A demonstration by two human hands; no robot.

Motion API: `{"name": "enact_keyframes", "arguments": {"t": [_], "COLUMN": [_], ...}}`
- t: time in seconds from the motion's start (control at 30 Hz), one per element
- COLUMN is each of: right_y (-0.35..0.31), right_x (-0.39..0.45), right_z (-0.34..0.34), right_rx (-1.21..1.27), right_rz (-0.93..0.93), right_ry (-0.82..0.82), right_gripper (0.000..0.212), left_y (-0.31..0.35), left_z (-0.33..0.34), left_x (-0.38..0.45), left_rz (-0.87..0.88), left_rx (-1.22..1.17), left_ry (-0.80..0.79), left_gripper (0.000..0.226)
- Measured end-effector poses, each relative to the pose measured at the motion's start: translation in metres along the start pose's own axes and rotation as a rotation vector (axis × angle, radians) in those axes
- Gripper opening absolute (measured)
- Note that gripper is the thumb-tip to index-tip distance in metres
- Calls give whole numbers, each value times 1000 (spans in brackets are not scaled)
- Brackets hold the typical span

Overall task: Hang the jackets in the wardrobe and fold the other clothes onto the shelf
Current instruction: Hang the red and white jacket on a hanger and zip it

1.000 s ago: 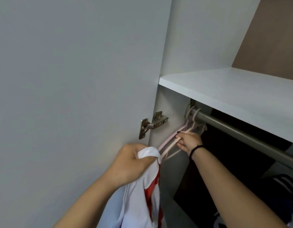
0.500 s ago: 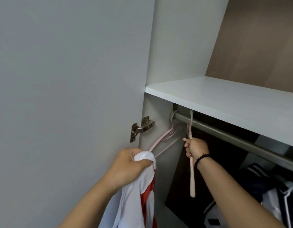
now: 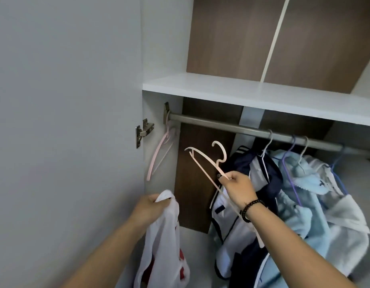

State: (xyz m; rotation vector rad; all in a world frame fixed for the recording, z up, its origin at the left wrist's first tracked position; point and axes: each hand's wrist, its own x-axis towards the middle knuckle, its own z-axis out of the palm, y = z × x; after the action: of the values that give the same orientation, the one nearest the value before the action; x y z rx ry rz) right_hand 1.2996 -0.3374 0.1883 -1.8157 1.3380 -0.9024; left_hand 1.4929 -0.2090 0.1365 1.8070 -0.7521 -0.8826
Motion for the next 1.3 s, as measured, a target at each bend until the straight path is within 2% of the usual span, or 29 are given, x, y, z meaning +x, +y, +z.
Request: {"name": "enact_keyframes", "arguments": {"t": [0.17, 0.27, 0.43, 0.57, 0.67, 0.77, 0.9, 1.07, 1.2, 1.3], "right_y": [19, 28, 27, 19, 16, 17, 25, 30, 37, 44], "right_x": [-79, -116, -153, -174, -181, -182, -179, -172, -168, -166], "right_z": [-30, -53, -91, -113, -127, -143, -167, -186, -191, -186], "right_rx": [-140, -178, -89, -68, -31, -16, -36, -23, -52, -110], "right_rz": [-54, -98, -161, -230, -246, -239, -218, -204, -174, -175], "right_ry": [43, 35, 69, -18, -30, -45, -63, -59, -125, -200], "right_gripper": [19, 17, 24, 37, 42, 35, 32, 41, 40, 34], "left_y": [-20, -19, 1, 16, 22, 31, 45, 56, 61, 64], "left_z": [12, 15, 6, 4, 7, 13, 27, 36, 33, 31], "left_x": [-25, -34, -40, -43, -48, -53, -58, -61, -66, -73], "left_rz": [45, 124, 185, 220, 265, 278, 316, 427, 566, 595], "left_rx": [79, 178, 90, 66, 50, 89, 252, 413, 499, 545], "left_ry": [135, 171, 198, 179, 180, 182, 194, 187, 196, 212], "left_gripper": [23, 31, 34, 28, 24, 26, 29, 25, 20, 21]}}
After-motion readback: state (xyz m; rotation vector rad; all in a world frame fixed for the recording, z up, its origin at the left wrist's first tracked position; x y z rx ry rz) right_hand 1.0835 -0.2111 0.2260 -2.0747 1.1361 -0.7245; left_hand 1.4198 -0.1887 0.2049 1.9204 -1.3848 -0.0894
